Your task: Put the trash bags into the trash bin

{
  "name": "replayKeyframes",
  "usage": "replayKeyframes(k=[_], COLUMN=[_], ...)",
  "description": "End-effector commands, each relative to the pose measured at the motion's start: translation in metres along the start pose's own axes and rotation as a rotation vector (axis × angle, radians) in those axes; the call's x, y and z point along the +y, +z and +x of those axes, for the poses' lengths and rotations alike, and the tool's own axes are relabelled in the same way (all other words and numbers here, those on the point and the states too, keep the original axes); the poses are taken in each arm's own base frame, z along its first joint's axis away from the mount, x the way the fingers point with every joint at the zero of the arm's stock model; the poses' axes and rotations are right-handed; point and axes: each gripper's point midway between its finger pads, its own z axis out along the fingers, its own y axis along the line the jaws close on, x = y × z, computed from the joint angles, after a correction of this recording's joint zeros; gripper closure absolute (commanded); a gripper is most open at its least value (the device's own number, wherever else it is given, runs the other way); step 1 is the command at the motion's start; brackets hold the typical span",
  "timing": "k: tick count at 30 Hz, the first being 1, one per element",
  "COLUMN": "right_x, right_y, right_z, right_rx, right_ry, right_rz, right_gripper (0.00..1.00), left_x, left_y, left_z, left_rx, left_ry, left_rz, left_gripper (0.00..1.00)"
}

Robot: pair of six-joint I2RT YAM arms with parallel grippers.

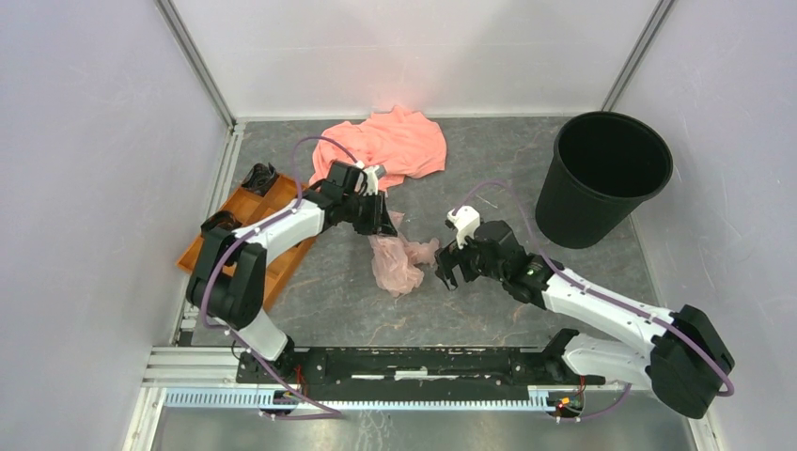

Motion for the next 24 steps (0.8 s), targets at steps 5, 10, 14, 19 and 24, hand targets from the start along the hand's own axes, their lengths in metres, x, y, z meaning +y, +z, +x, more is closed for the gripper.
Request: replayKeyframes(k=[5, 10, 14, 19, 24], right_x=[0.023, 0.029, 0.026, 0.038, 0.041], right_y=[0.012, -0.004, -0.025, -0.037, -0.034], right_z=[-0.013, -0.038, -0.059, -0.069, -0.069], right_rx=[-0.091, -0.233, -0.359, -0.441, -0.457], right_ry=[-0.063, -0.083, -0.101, -0.097, -0.073], right_rz=[-0.115, -0.140, -0.125, -0.192, -0.208], right_gripper=[0.04, 0.04, 0.03, 0.02, 0.02], left_x=[-0.075, -0.121, -0.147, -0.175, -0.195], left_y=[-0.049, -0.084, -0.107, -0.133, -0.156], left_z=[-0.041, -0.042, -0.036, -0.024, -0.010], left_rx=[-0.193, -0.284, -0.326, -0.363, -0.408], left_ry=[0.173, 0.295, 0.378, 0.464, 0.552], left_rz=[0.273, 0.484, 0.594, 0.725, 0.817], left_gripper=[0.98, 0.98, 0.98, 0.98, 0.98])
